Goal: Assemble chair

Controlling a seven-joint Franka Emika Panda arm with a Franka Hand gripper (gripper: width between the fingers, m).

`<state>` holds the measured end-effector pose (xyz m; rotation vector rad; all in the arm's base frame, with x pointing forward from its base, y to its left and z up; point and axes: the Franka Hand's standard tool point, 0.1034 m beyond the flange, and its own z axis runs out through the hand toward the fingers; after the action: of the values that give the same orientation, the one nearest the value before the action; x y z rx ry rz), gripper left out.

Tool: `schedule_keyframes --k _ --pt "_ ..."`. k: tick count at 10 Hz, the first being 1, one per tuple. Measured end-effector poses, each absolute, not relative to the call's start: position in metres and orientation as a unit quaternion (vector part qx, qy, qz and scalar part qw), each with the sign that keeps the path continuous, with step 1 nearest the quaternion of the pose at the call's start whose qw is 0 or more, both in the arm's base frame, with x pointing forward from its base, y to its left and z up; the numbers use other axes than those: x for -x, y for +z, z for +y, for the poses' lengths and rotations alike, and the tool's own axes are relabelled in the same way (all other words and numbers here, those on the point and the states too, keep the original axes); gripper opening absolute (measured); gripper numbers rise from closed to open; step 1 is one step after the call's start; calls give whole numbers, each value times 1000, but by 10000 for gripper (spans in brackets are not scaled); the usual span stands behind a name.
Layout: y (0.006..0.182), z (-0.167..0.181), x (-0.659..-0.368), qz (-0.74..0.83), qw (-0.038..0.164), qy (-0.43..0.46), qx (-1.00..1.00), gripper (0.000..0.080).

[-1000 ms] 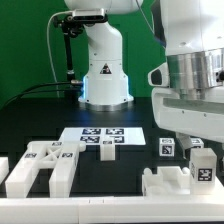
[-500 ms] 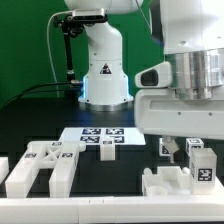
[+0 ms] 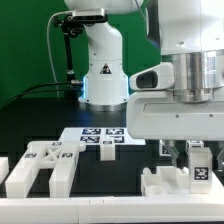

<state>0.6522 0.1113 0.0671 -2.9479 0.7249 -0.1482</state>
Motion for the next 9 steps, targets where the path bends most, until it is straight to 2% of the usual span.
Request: schedule_keyframes --k 1,5,7,9 --pt "67 111 -652 281 53 -46 957 284" --pt "66 110 -652 481 62 -34 874 284" --pt "66 111 -648 669 78 -11 739 284" --pt "68 121 -650 793 93 -3 602 285"
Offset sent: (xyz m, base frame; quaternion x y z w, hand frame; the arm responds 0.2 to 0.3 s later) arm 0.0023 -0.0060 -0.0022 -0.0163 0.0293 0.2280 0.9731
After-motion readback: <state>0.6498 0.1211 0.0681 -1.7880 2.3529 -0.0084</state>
